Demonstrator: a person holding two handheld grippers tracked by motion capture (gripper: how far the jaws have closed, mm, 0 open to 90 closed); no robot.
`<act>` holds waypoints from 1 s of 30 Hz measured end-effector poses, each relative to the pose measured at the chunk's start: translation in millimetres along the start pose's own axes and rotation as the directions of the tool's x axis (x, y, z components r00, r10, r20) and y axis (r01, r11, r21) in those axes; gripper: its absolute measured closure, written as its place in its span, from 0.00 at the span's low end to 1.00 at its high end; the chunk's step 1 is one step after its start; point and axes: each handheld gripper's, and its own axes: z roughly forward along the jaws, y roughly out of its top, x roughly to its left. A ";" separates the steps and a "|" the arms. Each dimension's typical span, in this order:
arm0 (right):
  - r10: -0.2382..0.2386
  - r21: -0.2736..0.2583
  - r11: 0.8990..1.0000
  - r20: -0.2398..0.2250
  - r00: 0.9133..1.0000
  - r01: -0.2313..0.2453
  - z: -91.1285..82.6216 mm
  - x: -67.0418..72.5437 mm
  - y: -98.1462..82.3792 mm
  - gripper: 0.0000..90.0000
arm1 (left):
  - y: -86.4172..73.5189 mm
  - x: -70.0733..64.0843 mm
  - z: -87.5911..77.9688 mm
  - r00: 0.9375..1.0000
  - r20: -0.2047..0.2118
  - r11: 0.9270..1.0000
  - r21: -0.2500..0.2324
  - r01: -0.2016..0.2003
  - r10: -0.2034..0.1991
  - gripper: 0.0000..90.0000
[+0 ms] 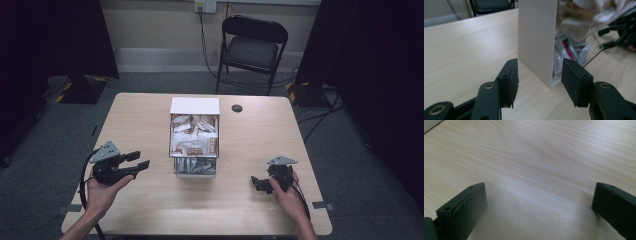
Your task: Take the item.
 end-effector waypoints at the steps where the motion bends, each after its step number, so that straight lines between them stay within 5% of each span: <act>1: 0.000 0.000 1.000 0.000 1.000 0.000 0.0 0.0 0.0 0.00 | 3.4 -1.2 0.2 1.000 0.009 1.000 -0.012 0.005 -0.004 0.53; 7: 0.000 0.000 1.000 0.000 1.000 0.000 0.0 0.0 0.0 0.00 | 24.6 -13.0 0.2 0.996 0.080 0.999 -0.046 -0.023 0.026 0.53; 10: 0.000 0.000 1.000 0.000 1.000 0.000 0.0 0.0 -0.1 0.00 | 36.8 -23.1 -3.6 0.993 0.093 0.996 -0.056 -0.070 0.075 0.55; 18: 0.000 -0.001 1.000 0.000 1.000 0.000 0.0 0.1 0.0 0.00 | 56.8 -26.5 -15.2 0.990 0.111 0.991 -0.112 -0.078 0.090 0.57; 24: 0.001 0.000 1.000 0.000 1.000 -0.001 0.0 0.1 0.0 0.00 | 77.4 -31.1 -22.0 0.981 0.154 0.984 -0.157 -0.090 0.114 0.64; 30: 0.001 0.000 1.000 0.000 1.000 -0.001 0.0 0.1 0.0 0.00 | 92.5 -39.5 -11.1 0.964 0.224 0.980 -0.172 -0.103 0.140 0.68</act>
